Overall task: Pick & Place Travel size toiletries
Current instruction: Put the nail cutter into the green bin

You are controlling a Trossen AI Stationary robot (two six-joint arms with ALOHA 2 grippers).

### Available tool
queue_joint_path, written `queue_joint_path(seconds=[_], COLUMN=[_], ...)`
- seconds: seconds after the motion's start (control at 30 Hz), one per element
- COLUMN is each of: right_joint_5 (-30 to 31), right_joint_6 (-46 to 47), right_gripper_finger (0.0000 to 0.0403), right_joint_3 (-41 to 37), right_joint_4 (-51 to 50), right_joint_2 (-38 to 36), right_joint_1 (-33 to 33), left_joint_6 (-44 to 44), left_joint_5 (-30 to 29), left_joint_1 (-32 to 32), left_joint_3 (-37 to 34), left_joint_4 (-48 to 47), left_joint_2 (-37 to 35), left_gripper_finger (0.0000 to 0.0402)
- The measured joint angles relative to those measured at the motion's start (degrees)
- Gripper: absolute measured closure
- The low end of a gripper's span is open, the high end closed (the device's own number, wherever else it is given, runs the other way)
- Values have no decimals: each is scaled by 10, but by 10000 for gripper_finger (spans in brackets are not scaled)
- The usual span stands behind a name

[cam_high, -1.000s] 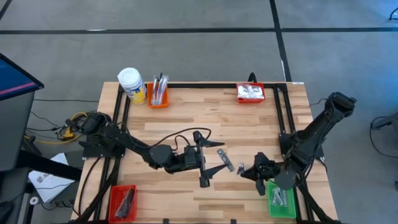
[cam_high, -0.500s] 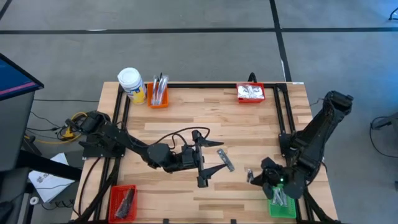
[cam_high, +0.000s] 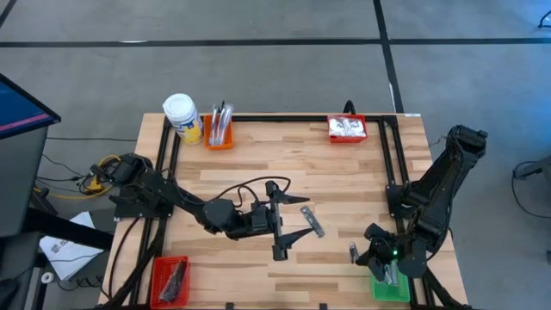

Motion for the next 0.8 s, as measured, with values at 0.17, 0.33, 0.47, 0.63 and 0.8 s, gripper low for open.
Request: queue_joint_path(seconds=[0.17,0.33,0.47,0.63,0.8], right_joint_5=[-37,-58,-95,-140,-179], right_joint_6=[14,55,111,157,199], right_gripper_finger=[402,402,402,402,402], right_joint_3=[37,106,179,274,349], right_joint_4=[-47,-156,-266,-367,-440], right_joint_2=[0,8,45,110,168], right_joint_1=[1,15,29,46,61], left_joint_6=[0,0,-1,-2,-4], left_joint_5=[0,0,0,-1,-1], left_joint_1=[0,0,-2,-5,-9], left_joint_3=[0,0,0,0,0], left_joint_4=[0,0,0,0,0], left_joint_2=[0,0,0,0,0], left_gripper_finger=[88,88,88,88,88])
